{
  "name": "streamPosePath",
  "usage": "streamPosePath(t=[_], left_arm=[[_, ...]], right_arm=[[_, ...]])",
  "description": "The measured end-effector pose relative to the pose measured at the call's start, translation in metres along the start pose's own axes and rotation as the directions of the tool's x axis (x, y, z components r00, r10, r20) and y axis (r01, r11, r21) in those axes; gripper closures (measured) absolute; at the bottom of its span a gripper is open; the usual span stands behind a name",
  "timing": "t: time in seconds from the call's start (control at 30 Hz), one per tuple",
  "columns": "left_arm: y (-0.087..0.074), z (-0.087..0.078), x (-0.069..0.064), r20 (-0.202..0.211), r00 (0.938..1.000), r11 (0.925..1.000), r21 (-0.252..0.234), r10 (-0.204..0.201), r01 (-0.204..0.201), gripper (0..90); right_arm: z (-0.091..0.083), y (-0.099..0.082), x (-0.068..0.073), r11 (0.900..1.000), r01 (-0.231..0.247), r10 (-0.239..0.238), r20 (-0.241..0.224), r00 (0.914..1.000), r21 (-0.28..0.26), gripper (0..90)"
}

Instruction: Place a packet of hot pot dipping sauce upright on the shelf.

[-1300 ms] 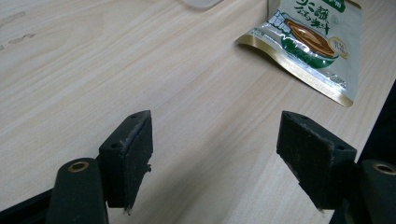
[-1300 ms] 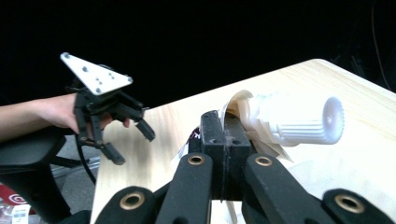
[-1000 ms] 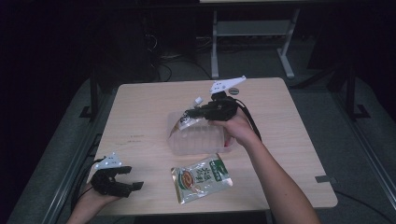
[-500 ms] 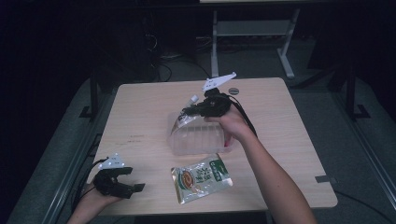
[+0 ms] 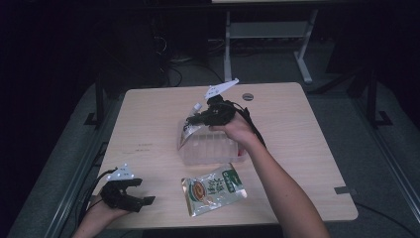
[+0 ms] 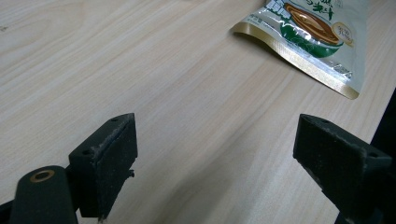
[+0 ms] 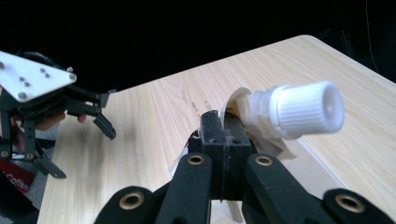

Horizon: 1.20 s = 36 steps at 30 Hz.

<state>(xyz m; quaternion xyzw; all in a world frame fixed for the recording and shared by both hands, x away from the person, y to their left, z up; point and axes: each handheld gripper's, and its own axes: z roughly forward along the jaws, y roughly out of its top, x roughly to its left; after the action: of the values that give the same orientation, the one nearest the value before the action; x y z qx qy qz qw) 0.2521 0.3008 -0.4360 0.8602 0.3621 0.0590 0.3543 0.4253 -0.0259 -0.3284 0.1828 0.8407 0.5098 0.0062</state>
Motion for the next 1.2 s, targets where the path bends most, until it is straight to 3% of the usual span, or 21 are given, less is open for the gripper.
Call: streamPosePath(t=[0.5, 0.67, 1.03, 1.13, 1.2], left_arm=[[0.000, 0.002, -0.001, 0.004, 1.0000, 1.0000, -0.003, -0.005, 0.005, 13.3], [-0.001, 0.001, 0.000, 0.005, 1.0000, 1.0000, 0.002, 0.003, -0.003, 13.3], [-0.001, 0.003, -0.001, 0.010, 0.9999, 1.0000, 0.002, -0.001, 0.001, 13.4], [-0.001, 0.003, -0.001, 0.012, 0.9999, 1.0000, 0.008, -0.003, 0.002, 13.4], [-0.001, 0.003, -0.001, 0.012, 0.9999, 1.0000, 0.007, -0.003, 0.002, 13.4]], right_arm=[[0.022, 0.005, 0.004, 0.9998, -0.003, 0.002, -0.053, 0.9986, -0.021, 89.9], [0.035, -0.001, 0.001, 0.9994, -0.014, 0.015, -0.037, 0.9992, 0.032, 89.9], [0.045, -0.013, -0.006, 0.9969, -0.054, 0.055, -0.018, 0.9983, 0.057, 89.4], [0.048, -0.018, -0.006, 0.9945, -0.064, 0.065, -0.016, 0.9977, 0.082, 86.3], [0.048, -0.018, -0.007, 0.9953, -0.071, 0.073, -0.027, 0.9970, 0.066, 84.0]])
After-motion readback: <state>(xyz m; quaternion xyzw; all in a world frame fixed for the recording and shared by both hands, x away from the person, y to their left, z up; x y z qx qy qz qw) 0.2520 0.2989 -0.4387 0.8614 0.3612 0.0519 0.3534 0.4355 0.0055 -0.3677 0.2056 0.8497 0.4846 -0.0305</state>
